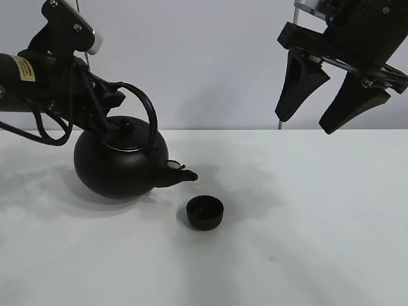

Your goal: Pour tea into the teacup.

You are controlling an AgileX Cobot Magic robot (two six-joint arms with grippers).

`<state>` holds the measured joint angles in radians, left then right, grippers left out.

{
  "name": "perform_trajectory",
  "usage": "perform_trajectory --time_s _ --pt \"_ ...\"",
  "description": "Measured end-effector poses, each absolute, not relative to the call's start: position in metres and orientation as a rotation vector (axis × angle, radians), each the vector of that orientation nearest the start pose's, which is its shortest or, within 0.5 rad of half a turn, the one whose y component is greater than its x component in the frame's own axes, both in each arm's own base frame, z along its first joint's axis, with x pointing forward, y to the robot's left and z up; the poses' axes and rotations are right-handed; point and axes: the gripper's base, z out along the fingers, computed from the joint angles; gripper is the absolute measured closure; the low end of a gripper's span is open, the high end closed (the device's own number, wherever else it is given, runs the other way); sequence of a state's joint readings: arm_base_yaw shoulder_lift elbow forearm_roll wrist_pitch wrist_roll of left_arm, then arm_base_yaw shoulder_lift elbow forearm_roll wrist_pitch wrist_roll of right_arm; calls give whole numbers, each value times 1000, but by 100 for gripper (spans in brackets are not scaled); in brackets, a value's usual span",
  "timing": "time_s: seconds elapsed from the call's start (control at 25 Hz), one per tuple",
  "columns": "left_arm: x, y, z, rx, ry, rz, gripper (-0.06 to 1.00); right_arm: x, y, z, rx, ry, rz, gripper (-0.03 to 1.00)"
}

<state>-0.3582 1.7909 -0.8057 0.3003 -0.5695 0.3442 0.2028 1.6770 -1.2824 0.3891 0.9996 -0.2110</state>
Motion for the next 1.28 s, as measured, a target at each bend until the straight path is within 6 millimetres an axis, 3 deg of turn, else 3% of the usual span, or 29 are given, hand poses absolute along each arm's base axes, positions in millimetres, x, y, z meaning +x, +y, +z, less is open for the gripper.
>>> perform_trajectory --time_s 1.28 --pt "329 -139 177 983 1645 14 83 327 97 262 -347 2815 507 50"
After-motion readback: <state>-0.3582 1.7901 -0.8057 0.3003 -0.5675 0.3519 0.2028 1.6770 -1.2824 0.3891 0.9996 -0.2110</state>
